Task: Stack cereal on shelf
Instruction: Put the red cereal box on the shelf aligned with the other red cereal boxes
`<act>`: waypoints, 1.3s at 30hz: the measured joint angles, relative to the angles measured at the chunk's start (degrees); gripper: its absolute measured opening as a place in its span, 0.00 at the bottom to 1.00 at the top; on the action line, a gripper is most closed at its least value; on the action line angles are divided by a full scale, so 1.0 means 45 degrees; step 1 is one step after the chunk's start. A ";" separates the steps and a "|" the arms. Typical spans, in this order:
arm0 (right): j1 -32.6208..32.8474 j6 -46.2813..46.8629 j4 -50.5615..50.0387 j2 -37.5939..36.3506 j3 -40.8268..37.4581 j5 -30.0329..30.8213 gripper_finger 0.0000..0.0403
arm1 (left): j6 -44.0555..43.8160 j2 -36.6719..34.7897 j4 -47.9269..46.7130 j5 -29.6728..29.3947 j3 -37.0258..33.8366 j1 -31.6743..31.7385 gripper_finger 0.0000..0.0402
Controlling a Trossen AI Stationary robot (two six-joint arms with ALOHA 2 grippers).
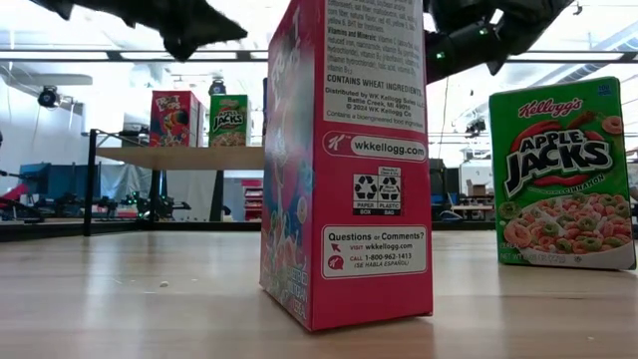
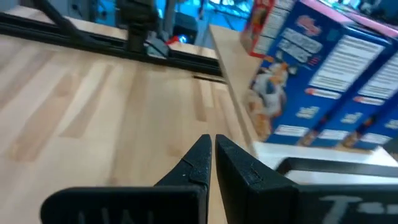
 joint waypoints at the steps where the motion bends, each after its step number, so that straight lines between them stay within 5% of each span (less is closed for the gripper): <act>1: 0.0056 0.0006 0.0162 -0.0070 -0.0132 -0.0028 0.03 | -0.0044 0.0060 0.0211 0.0000 0.0000 -0.0396 0.00; 13: 0.0379 0.0718 0.2639 -0.1847 -0.2358 -0.0120 0.03 | -0.0144 0.1271 0.3215 0.0010 0.0000 -0.3154 0.00; 34: 0.1627 0.0995 0.4627 -0.5655 -0.4721 -0.1028 0.03 | -0.1278 0.4564 0.8463 0.0870 0.0005 -0.4069 0.00; 39: 0.1627 0.0669 0.4624 -0.5622 -0.4726 -0.1325 0.03 | -0.0388 0.5356 0.7480 0.0869 0.1042 -0.4073 0.05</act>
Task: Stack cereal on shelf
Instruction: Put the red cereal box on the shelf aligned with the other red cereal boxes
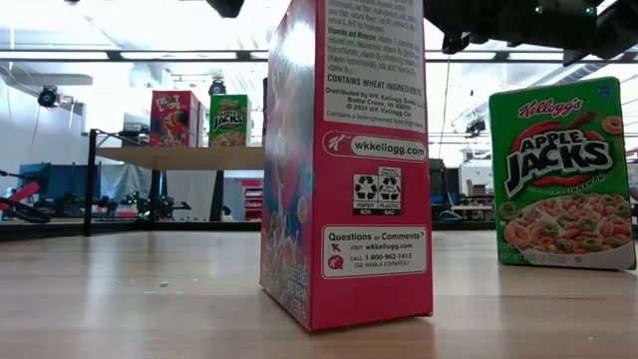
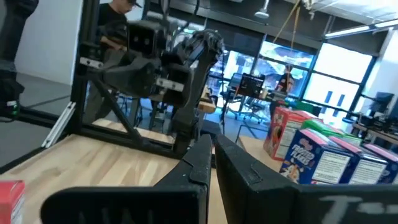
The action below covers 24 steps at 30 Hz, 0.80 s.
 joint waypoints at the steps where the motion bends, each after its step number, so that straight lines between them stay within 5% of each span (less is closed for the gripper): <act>1: 0.0000 -0.0054 -0.0018 0.0004 -0.0006 -0.0048 0.03 | 0.0071 0.0122 -0.0660 0.0001 0.0416 0.0000 0.08; 10: 0.0000 -0.0378 -0.0023 -0.0176 -0.0010 -0.0067 0.03 | -0.0014 0.2080 -1.0939 0.0511 0.5218 -0.0128 0.38; 18: 0.0000 -0.0432 -0.0072 -0.0200 -0.0010 -0.0067 0.03 | 0.0790 0.4332 -1.4762 0.0828 0.8087 -0.0343 0.61; 24: 0.0000 -0.0437 -0.0081 -0.0204 -0.0010 -0.0067 0.03 | 0.1278 0.5052 -1.5765 0.2220 0.9215 -0.0523 0.65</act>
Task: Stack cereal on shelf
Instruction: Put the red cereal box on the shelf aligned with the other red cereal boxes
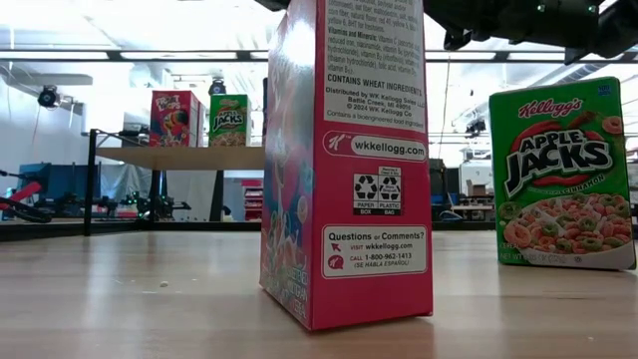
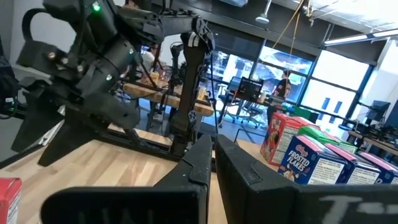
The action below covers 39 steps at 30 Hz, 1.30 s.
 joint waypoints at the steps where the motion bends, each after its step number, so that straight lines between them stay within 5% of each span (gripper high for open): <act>1: 0.0000 0.0000 -0.0002 0.0000 0.0000 0.0000 0.03 | 0.0029 0.0087 -0.0104 0.0097 0.0112 -0.0001 0.65; 39: -0.0010 0.0034 -0.0034 0.0047 0.0000 0.0034 0.03 | 0.2767 0.1510 0.0909 0.1895 0.0357 -0.0160 0.68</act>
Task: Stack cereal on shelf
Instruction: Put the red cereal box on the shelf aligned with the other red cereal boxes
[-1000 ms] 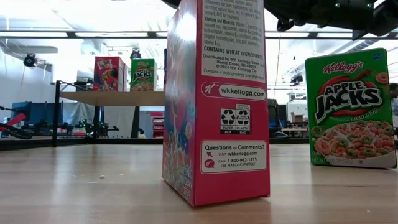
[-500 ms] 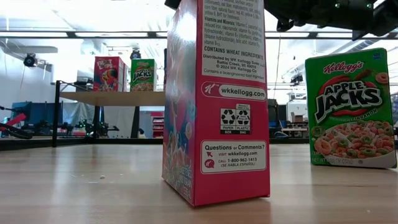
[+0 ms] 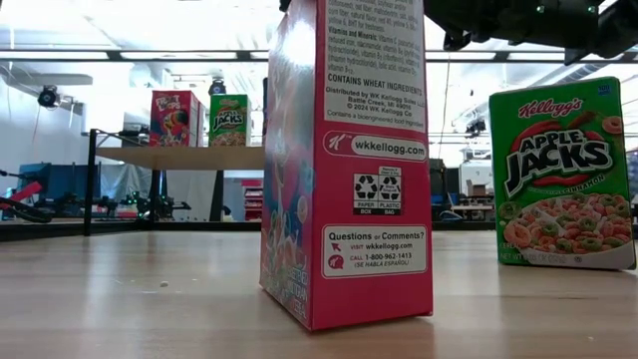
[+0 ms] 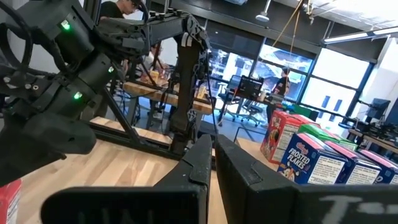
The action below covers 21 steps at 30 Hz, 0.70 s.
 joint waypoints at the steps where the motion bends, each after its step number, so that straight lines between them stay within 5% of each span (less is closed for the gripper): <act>1: 0.0000 -0.0005 0.0000 -0.0002 0.0000 0.0000 0.03 | 0.0061 0.0031 0.0066 0.0004 0.0000 0.0032 0.68; 21: -0.0005 -0.0021 -0.0008 0.0000 0.0005 0.0005 0.03 | 0.0611 0.0827 0.0368 0.2033 -0.0074 0.0697 0.69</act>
